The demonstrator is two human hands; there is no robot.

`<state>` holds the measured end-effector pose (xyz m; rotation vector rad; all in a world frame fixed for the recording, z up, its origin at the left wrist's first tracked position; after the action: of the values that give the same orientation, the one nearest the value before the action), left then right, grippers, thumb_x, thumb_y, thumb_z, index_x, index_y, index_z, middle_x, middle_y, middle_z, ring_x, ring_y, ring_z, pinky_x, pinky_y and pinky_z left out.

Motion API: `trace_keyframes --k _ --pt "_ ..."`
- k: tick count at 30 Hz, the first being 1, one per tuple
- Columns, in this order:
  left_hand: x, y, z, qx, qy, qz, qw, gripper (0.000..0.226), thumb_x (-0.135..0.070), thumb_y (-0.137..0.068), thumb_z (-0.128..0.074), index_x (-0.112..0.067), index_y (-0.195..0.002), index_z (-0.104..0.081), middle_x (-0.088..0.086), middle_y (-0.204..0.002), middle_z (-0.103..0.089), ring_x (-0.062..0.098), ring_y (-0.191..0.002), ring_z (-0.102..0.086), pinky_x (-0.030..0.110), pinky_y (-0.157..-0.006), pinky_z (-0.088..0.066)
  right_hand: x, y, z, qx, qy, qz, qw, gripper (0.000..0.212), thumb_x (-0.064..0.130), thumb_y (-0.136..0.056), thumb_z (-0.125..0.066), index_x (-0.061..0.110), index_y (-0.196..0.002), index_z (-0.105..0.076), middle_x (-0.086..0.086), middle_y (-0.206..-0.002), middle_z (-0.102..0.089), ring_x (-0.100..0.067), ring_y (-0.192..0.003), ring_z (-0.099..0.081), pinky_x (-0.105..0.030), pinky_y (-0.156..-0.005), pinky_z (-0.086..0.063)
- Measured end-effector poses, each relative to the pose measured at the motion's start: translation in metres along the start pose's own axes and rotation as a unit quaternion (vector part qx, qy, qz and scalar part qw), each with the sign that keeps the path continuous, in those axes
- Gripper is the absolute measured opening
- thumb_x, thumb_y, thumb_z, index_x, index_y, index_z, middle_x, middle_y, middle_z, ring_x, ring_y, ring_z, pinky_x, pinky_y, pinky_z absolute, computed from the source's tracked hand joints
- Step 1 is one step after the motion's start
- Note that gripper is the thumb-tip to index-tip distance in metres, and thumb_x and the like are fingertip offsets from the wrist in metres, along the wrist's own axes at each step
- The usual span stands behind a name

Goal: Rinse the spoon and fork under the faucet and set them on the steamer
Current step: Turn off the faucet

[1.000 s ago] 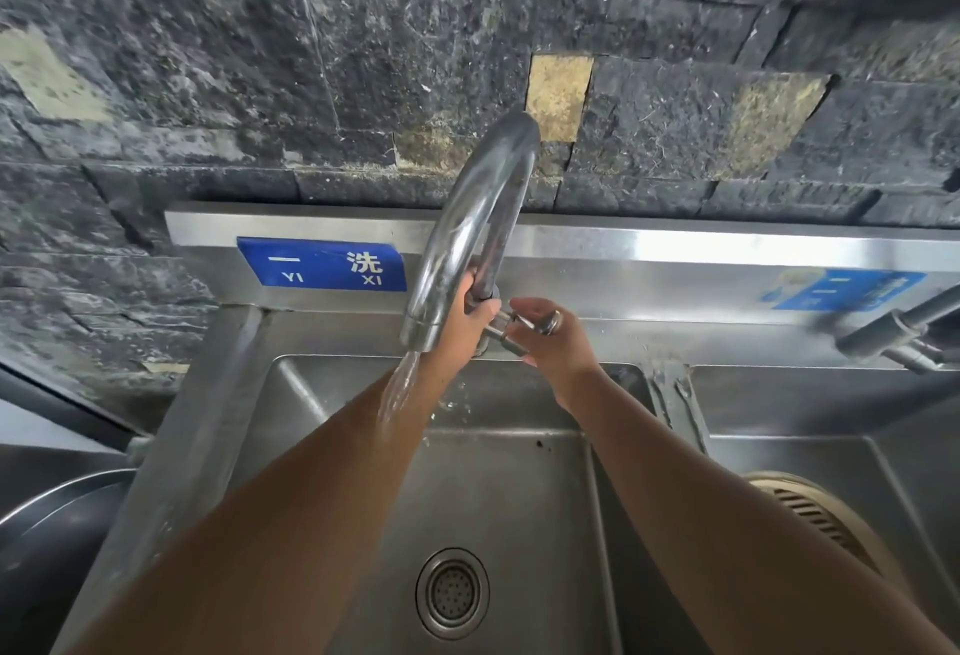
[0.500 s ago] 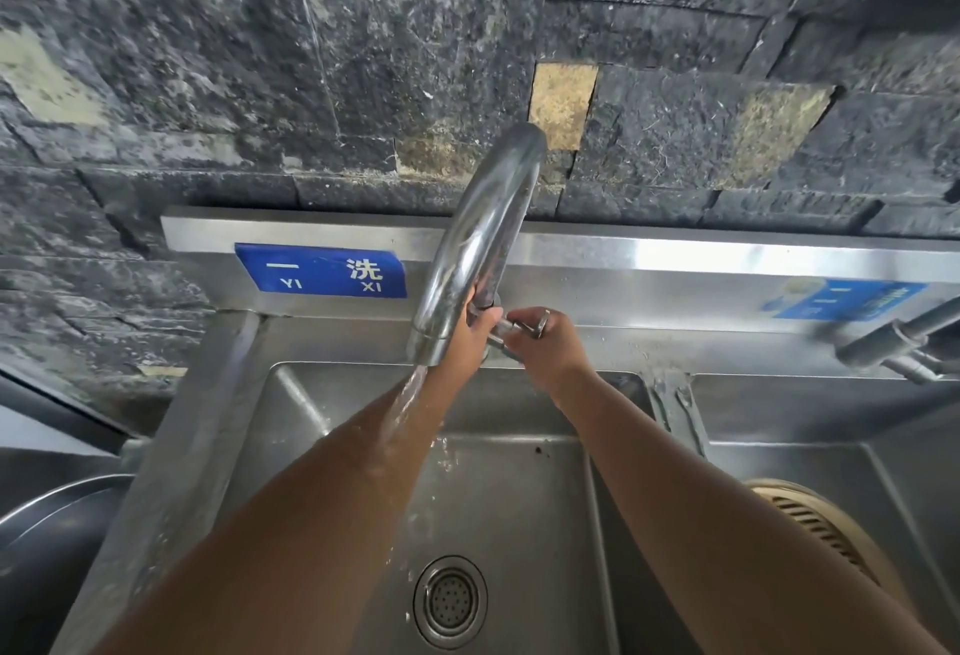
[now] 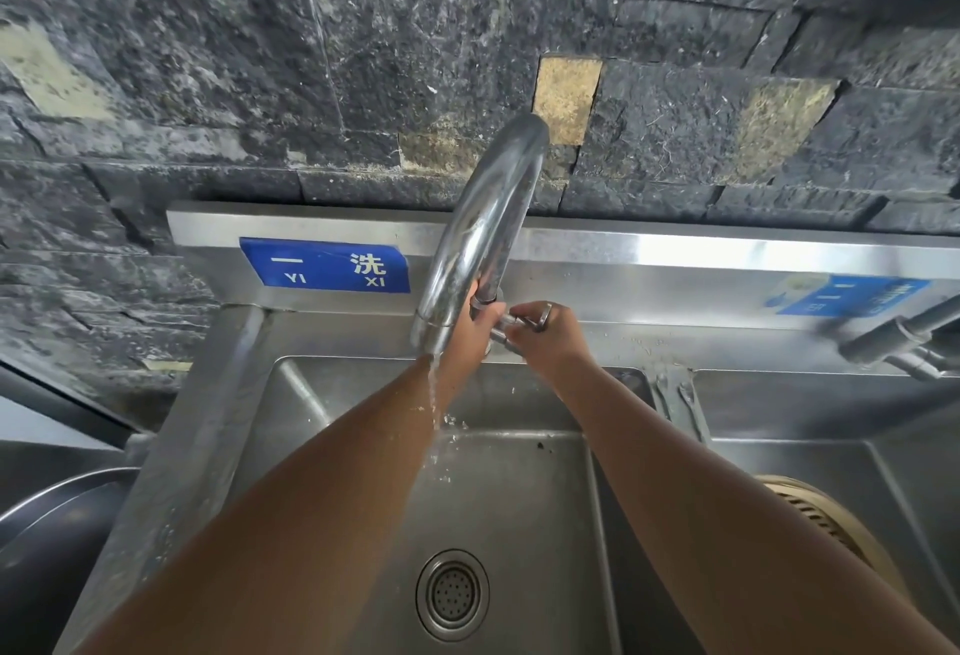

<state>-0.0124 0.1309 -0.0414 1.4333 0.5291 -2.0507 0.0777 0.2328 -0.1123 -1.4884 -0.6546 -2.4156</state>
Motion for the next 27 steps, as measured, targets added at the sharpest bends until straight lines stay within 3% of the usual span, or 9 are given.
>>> trace_keyframes --k 3,8,10,14,17,20,23,25,27 --pt "-0.0003 0.0003 -0.0012 0.008 0.0 0.0 1.0 0.027 0.006 -0.095 -0.053 0.015 -0.121 -0.053 0.002 -0.076 -0.053 -0.01 -0.053 -0.054 0.003 -0.055 -0.042 0.0001 -0.0004 -0.0003 0.003 -0.002 -0.003 1.0 0.017 0.017 -0.086 -0.075 0.013 -0.102 -0.071 -0.001 -0.084 -0.067 -0.019 -0.077 -0.064 -0.035 -0.073 -0.056" --pt "-0.0034 -0.001 0.0001 0.006 -0.017 -0.014 1.0 0.03 0.003 -0.096 -0.054 0.011 -0.125 -0.054 0.016 -0.094 -0.06 0.009 -0.071 -0.054 0.004 -0.06 -0.043 -0.0005 -0.0005 -0.0003 0.002 0.0 -0.007 1.0 0.026 0.021 -0.086 -0.076 0.012 -0.109 -0.07 -0.003 -0.094 -0.069 -0.022 -0.087 -0.068 -0.036 -0.08 -0.058" --pt "-0.0034 -0.002 -0.0001 0.009 -0.029 -0.02 0.999 0.031 0.002 -0.095 -0.055 0.011 -0.125 -0.054 0.016 -0.095 -0.058 0.008 -0.072 -0.051 0.002 -0.062 -0.042 0.0 -0.0002 0.0004 -0.001 0.008 -0.001 1.0 0.028 0.022 -0.086 -0.076 0.011 -0.111 -0.07 -0.002 -0.095 -0.068 -0.019 -0.085 -0.066 -0.031 -0.075 -0.055" --pt "-0.0016 -0.0038 -0.0011 0.018 -0.034 -0.018 0.999 0.029 0.0 -0.095 -0.056 0.01 -0.123 -0.055 0.011 -0.092 -0.055 0.008 -0.068 -0.052 0.009 -0.07 -0.049 0.0004 0.0019 0.0004 0.0 0.004 -0.008 1.0 0.029 0.023 -0.087 -0.075 0.012 -0.113 -0.069 -0.005 -0.101 -0.07 -0.023 -0.093 -0.069 -0.037 -0.084 -0.058" --pt "-0.0018 -0.0037 -0.0013 0.02 -0.03 -0.01 0.999 0.034 -0.002 -0.096 -0.055 0.008 -0.128 -0.052 0.015 -0.095 -0.057 0.017 -0.084 -0.054 0.028 -0.081 -0.05 0.0005 0.0016 0.0007 0.0 0.011 -0.007 1.0 0.029 0.025 -0.087 -0.074 0.014 -0.113 -0.069 -0.001 -0.096 -0.068 -0.019 -0.085 -0.066 -0.029 -0.071 -0.053" --pt "-0.002 -0.0033 -0.0012 0.022 -0.031 -0.01 0.999 0.033 -0.002 -0.096 -0.056 0.007 -0.127 -0.053 0.017 -0.097 -0.06 0.019 -0.085 -0.056 0.03 -0.083 -0.053 -0.0004 -0.0001 0.0009 0.0 0.022 0.0 1.0 0.028 0.026 -0.087 -0.074 0.014 -0.112 -0.07 0.001 -0.093 -0.067 -0.014 -0.078 -0.062 -0.023 -0.06 -0.047" --pt "-0.003 -0.003 -0.0016 0.027 -0.014 0.002 1.0 0.035 0.0 -0.097 -0.053 0.008 -0.131 -0.05 0.019 -0.1 -0.059 0.02 -0.087 -0.053 0.02 -0.074 -0.05 -0.0005 -0.0009 0.0001 0.0 0.025 0.009 1.0 0.029 0.024 -0.088 -0.073 0.012 -0.114 -0.069 -0.004 -0.1 -0.071 -0.016 -0.084 -0.065 -0.027 -0.07 -0.053" --pt "-0.0033 -0.0027 -0.0027 0.03 -0.013 0.007 0.999 0.037 0.0 -0.097 -0.053 0.007 -0.133 -0.049 0.027 -0.111 -0.062 0.021 -0.089 -0.054 0.032 -0.085 -0.05 -0.0012 -0.0013 0.0004 -0.001 0.03 0.012 0.999 0.029 0.023 -0.089 -0.072 0.012 -0.115 -0.069 -0.002 -0.1 -0.07 -0.016 -0.086 -0.064 -0.026 -0.071 -0.052" --pt "-0.0039 -0.0015 -0.0027 0.025 -0.013 0.004 1.0 0.036 0.0 -0.097 -0.054 0.007 -0.132 -0.05 0.03 -0.113 -0.062 0.022 -0.087 -0.054 0.035 -0.088 -0.049 -0.0016 -0.0016 0.0007 0.003 0.034 0.013 0.999 0.029 0.024 -0.089 -0.071 0.013 -0.116 -0.069 0.001 -0.097 -0.068 -0.012 -0.08 -0.062 -0.021 -0.061 -0.047"
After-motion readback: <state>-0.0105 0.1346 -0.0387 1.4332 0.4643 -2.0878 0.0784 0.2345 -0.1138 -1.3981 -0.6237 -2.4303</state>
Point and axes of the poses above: each hand's wrist, its own y-axis away from the middle knuckle, its own z-axis out of the back of the hand, x = y × z, the point moved 5 cm from there along -y, towards the middle knuckle
